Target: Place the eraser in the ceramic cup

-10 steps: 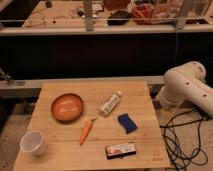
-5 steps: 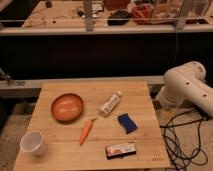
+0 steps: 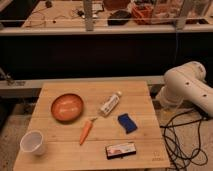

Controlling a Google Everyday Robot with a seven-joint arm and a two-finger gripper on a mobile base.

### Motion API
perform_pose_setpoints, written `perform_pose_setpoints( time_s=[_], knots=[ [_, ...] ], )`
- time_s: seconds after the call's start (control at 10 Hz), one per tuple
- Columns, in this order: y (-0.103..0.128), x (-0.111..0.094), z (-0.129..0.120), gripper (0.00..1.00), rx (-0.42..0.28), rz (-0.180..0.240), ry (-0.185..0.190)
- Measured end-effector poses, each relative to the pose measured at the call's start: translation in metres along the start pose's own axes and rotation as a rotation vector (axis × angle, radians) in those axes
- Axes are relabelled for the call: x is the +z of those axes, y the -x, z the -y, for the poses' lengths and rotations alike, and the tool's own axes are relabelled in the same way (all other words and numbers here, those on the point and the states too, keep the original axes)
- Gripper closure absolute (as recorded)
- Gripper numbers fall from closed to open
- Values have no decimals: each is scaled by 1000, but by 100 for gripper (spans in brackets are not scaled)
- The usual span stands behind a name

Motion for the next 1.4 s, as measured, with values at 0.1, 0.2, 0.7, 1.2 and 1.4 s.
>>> perform_pose_setpoints(
  time_s=[0.1,0.2,0.7,1.2,1.4],
  knots=[
    [0,0,0,20,0,0,0],
    [0,0,0,20,0,0,0],
    [16,7,-12,20,-54,31,2],
    [37,16,-27,20,-125,65,9],
    [53,23,-38,20,-169,87,26]
  ],
)
